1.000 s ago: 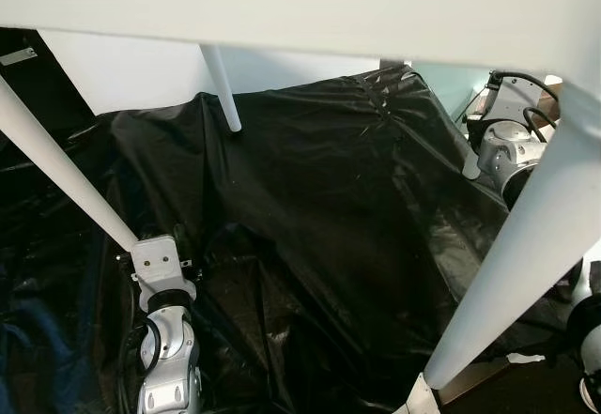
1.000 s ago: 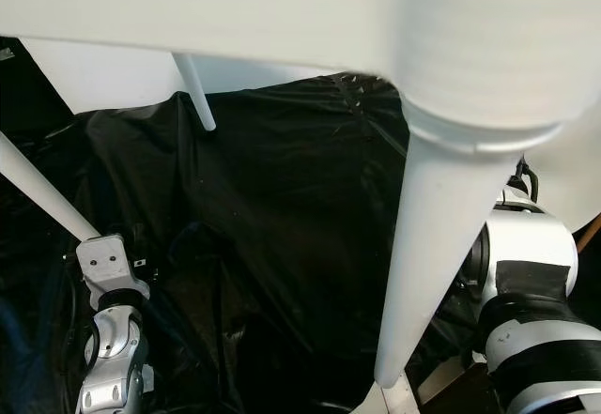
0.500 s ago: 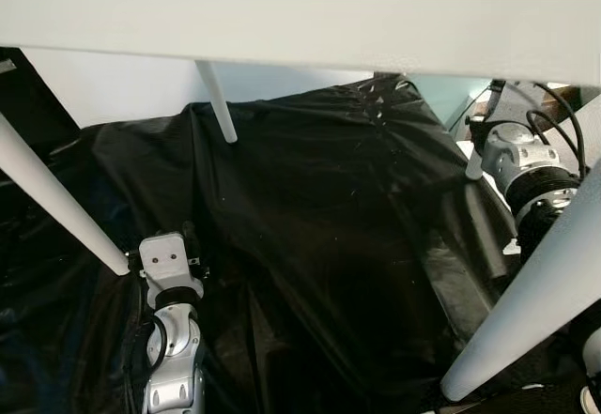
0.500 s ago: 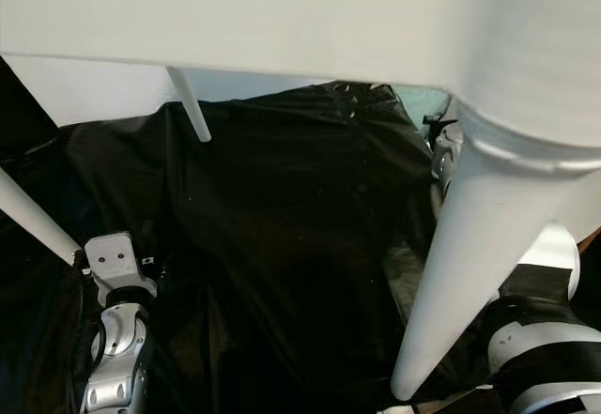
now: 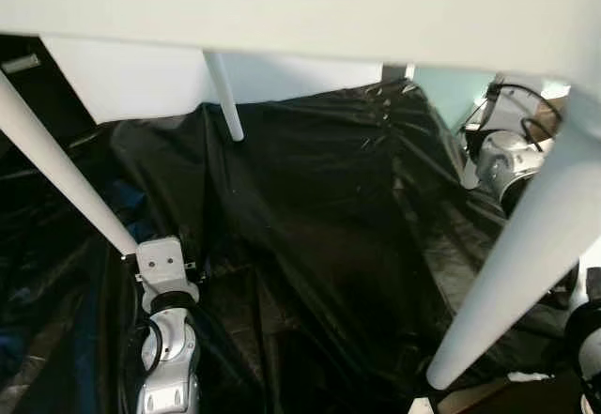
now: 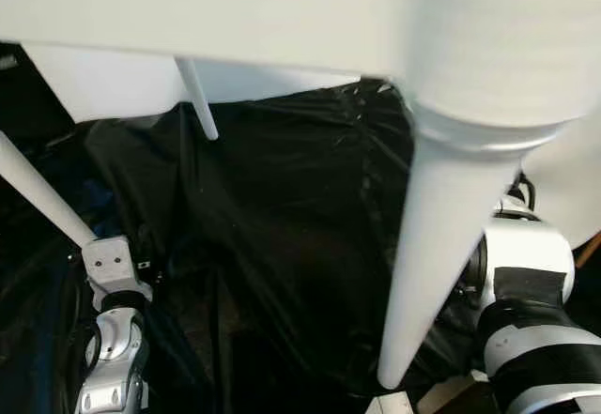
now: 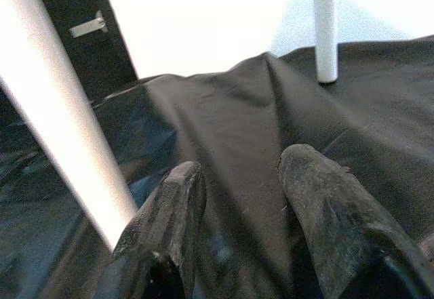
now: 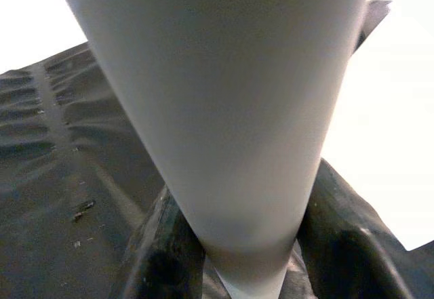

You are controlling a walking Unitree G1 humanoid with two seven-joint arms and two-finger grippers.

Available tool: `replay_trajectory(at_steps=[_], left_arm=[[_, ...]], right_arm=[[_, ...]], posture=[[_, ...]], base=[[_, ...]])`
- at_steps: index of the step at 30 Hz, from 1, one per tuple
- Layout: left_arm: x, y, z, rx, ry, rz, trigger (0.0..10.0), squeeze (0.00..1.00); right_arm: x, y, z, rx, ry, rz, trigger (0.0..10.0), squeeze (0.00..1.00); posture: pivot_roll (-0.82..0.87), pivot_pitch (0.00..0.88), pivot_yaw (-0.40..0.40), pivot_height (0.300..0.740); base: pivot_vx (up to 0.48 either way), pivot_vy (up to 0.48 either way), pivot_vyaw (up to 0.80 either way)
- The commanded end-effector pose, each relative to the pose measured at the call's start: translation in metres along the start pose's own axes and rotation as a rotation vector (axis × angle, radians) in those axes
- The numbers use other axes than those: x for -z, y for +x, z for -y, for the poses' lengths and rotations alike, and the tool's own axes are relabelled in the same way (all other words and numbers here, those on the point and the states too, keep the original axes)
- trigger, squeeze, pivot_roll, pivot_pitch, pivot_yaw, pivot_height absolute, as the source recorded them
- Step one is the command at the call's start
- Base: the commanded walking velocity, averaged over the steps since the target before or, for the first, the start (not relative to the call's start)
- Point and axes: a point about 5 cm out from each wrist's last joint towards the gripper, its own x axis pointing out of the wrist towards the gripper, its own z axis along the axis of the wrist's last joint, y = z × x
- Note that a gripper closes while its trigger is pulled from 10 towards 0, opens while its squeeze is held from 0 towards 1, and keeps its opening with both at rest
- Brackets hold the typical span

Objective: Building children table

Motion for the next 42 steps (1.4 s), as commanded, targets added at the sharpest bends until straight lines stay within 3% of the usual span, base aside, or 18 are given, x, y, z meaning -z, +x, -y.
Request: replay_trajectory(at_steps=[1,19,20,21,22,24,42], left_arm=[[0.002,0.000,-0.002,-0.038,0.016,-0.014,10.0,0.00],[0.002,-0.001,0.001,-0.038,-0.005,-0.014,10.0,0.00],[0.002,-0.001,0.001,-0.037,-0.004,-0.012,10.0,0.00],[0.002,-0.001,0.001,-0.037,-0.003,-0.012,10.0,0.00],[0.001,-0.002,0.001,-0.037,-0.002,-0.010,10.0,0.00],[0.001,-0.002,0.002,-0.034,0.002,-0.008,10.0,0.00],[0.000,-0.002,0.002,-0.029,0.008,-0.003,10.0,0.00]], right_arm=[[-0.007,0.000,-0.001,-0.001,0.018,0.025,0.0,0.00],[-0.007,0.000,-0.001,-0.003,0.012,0.023,0.0,0.00],[-0.005,0.000,0.000,0.001,0.001,0.020,1.5,0.00],[-0.005,0.000,0.000,0.002,-0.002,0.020,1.5,0.00],[-0.003,0.000,-0.001,0.003,-0.004,0.017,9.6,0.00],[-0.001,0.000,-0.002,-0.003,-0.014,0.012,10.0,0.00],[0.010,-0.002,-0.006,0.007,-0.004,0.001,10.0,0.00]], posture=[[0.15,0.000,0.086,0.740],[0.15,0.000,0.082,0.740],[0.15,0.000,0.083,0.740],[0.15,0.000,0.083,0.740],[0.15,0.000,0.083,0.740],[0.15,0.000,0.083,0.740],[0.14,0.000,0.087,0.740]], base=[[0.364,0.000,0.00],[0.056,0.000,0.00],[0.000,0.000,0.00],[0.000,0.000,0.00],[0.000,0.000,0.00],[0.000,0.000,0.00],[0.000,0.000,0.00]])
